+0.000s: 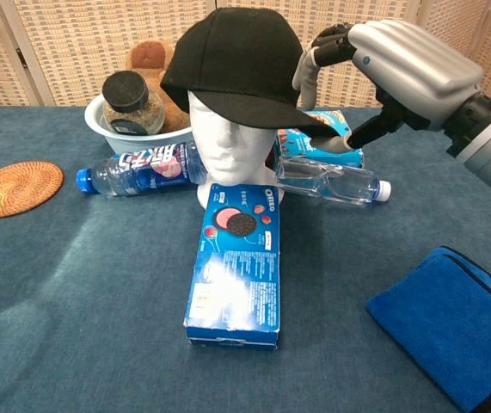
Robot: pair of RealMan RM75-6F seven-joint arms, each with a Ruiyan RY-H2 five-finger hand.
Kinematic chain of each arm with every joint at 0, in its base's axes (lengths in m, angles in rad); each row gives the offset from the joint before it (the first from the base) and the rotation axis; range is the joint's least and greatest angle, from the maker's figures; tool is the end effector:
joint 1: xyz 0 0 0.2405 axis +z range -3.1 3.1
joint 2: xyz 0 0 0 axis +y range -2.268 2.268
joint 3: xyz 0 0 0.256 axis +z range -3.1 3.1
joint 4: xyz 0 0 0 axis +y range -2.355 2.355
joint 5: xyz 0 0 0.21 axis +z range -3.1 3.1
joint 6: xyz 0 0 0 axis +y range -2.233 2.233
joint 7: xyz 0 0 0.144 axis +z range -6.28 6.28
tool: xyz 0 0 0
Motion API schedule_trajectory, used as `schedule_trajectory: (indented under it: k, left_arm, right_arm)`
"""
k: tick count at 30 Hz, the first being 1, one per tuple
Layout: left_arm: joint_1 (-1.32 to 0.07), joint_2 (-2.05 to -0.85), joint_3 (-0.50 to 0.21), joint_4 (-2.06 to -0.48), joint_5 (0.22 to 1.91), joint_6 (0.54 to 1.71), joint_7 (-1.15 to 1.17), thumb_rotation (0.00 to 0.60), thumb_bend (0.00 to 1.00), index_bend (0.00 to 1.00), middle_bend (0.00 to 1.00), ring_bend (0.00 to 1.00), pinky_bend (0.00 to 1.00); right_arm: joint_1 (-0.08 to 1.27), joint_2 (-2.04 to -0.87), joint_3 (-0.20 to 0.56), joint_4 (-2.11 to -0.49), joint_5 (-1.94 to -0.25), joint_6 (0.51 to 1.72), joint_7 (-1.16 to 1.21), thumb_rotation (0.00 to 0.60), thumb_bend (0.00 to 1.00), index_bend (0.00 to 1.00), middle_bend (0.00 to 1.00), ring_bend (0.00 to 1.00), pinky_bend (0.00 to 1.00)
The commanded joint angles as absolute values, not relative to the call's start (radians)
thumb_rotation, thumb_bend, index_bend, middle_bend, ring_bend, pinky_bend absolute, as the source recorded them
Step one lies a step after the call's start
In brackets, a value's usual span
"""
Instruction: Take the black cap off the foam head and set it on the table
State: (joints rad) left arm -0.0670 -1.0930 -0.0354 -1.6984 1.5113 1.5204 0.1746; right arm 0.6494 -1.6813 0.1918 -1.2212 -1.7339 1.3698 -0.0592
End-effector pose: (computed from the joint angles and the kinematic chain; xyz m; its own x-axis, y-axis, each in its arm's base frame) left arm -0.2967 0.1714 0.1617 0.4988 -0.0089 0.8667 0.8667 -0.0066 -0.4988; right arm -0.1232 -0.3207 0.0055 0.2617 0.1807 0.9481 -0.6940 -0.6474 0.3149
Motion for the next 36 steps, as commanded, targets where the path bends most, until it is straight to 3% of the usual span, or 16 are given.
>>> schedule_trajectory:
  k: [1, 6, 18, 36]
  left_arm:
    - [-0.069, -1.094, -0.036, -1.696, 1.51, 1.517, 0.173, 0.6, 0.19, 0.0, 0.0, 0.02, 0.0]
    - [-0.073, -1.094, -0.037, -1.693, 1.508, 1.51, 0.168, 0.6, 0.19, 0.0, 0.0, 0.02, 0.0]
    - [-0.075, -1.093, -0.036, -1.693, 1.51, 1.507, 0.166, 0.6, 0.19, 0.0, 0.0, 0.02, 0.0]
    - [-0.074, -1.089, -0.036, -1.695, 1.51, 1.511, 0.166, 0.6, 0.19, 0.0, 0.0, 0.02, 0.0]
  right_arm:
    - [0.66, -1.699, 0.198, -1.192, -1.738, 1.395, -0.043, 0.6, 0.32, 0.6, 0.41, 0.23, 0.22]
    - [0.673, -1.722, 0.207, -1.149, -1.744, 1.438, -0.016, 0.6, 0.45, 0.68, 0.45, 0.28, 0.22]
    - [0.724, -1.719, 0.277, -1.12, -1.7, 1.47, -0.013, 0.6, 0.45, 0.79, 0.51, 0.31, 0.22]
    - [0.879, -1.754, 0.423, -0.95, -1.605, 1.479, -0.049, 0.6, 0.45, 0.8, 0.51, 0.31, 0.22]
